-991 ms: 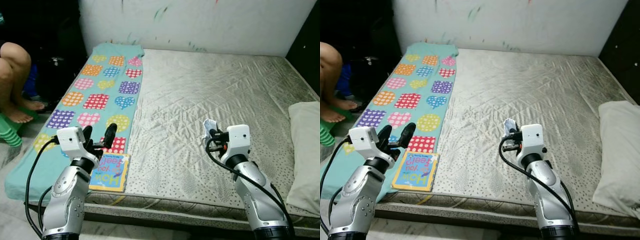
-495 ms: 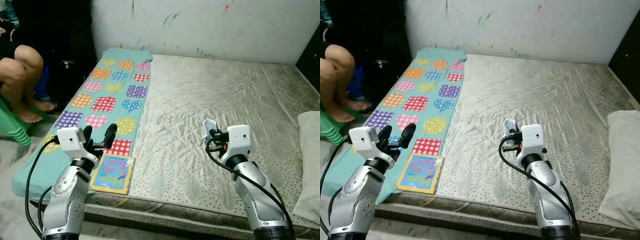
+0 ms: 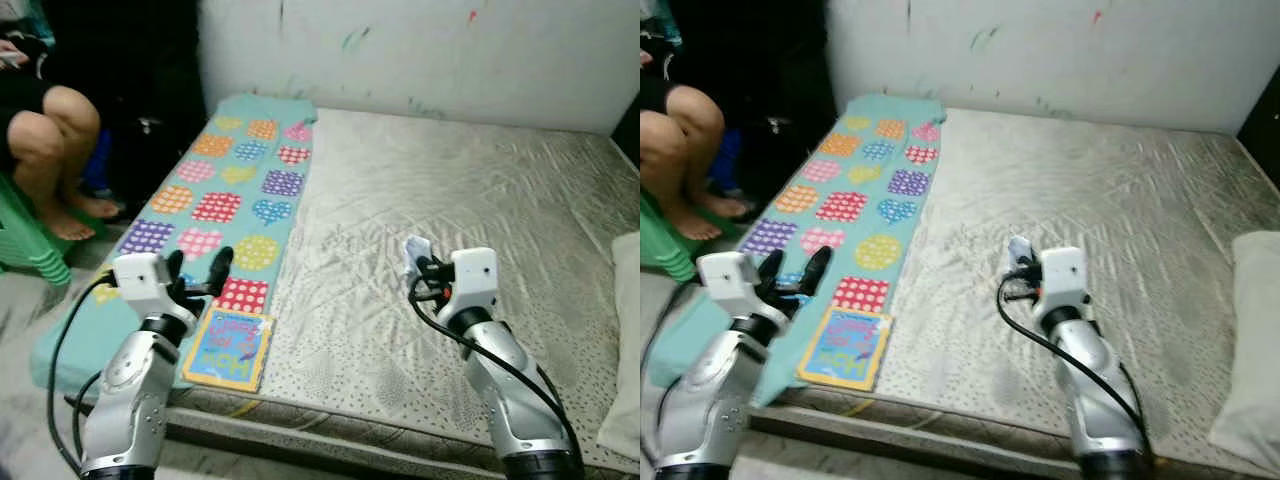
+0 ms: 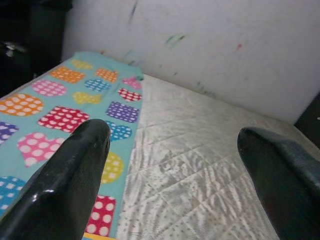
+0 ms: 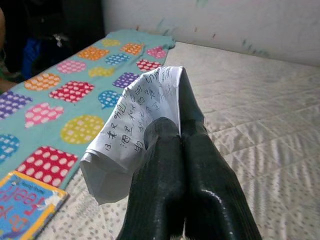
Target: Clean up the room
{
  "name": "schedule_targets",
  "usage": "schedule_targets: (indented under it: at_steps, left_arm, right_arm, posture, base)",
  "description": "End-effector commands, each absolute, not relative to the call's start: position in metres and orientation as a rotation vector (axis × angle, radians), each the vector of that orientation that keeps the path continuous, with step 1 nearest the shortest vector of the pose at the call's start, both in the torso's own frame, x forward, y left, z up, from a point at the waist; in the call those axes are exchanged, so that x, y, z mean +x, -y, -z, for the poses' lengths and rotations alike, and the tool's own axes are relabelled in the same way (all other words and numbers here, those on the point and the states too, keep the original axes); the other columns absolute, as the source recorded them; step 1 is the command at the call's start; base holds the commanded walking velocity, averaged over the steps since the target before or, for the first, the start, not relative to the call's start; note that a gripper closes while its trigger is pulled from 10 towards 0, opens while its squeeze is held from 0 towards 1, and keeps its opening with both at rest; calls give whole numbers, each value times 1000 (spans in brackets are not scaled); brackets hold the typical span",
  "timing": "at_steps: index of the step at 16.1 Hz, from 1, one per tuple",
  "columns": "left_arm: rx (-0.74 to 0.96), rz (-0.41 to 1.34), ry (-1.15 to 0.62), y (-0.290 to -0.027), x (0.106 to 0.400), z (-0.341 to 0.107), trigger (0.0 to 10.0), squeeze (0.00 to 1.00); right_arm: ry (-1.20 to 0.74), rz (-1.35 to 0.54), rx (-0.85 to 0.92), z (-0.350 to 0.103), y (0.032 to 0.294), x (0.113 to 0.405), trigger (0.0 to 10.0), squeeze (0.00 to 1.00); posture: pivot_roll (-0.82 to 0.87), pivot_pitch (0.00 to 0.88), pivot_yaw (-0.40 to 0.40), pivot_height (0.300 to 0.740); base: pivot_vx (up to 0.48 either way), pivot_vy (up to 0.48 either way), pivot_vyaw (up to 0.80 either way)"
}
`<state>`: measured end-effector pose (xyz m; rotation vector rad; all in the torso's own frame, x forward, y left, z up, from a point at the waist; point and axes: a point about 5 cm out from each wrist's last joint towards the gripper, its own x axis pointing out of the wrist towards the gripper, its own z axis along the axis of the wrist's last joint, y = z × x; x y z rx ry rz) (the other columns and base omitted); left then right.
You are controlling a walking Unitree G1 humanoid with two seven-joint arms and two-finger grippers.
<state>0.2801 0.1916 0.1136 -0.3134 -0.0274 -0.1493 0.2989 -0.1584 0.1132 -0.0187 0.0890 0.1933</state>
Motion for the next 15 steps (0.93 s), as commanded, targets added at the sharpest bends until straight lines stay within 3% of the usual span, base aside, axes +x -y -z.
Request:
schedule_targets:
  at_steps: [1, 5, 10, 15]
  left_arm:
    - [-306, 168, 35, -187, 282, -116, 10000, 0]
    - [-303, 161, 32, -188, 282, -116, 10000, 0]
    - [-320, 126, 18, -191, 284, -114, 10000, 0]
    - [-329, 128, 21, -191, 285, -114, 10000, 0]
  right_arm:
    - [-105, -164, -22, -111, 168, 298, 10000, 0]
    - [-102, -162, -18, -111, 167, 298, 10000, 0]
    - [-102, -158, -19, -110, 168, 299, 10000, 0]
    - [-101, -157, -21, -111, 169, 299, 10000, 0]
  posture:
    - [-78, 1, 3, 740]
    - [-77, 3, 4, 740]
    - [-76, 7, 2, 740]
    - [-78, 7, 2, 740]
  base:
    - [289, 0, 0]
    - [278, 0, 0]
    - [0, 0, 0]
    - [0, 435, 0]
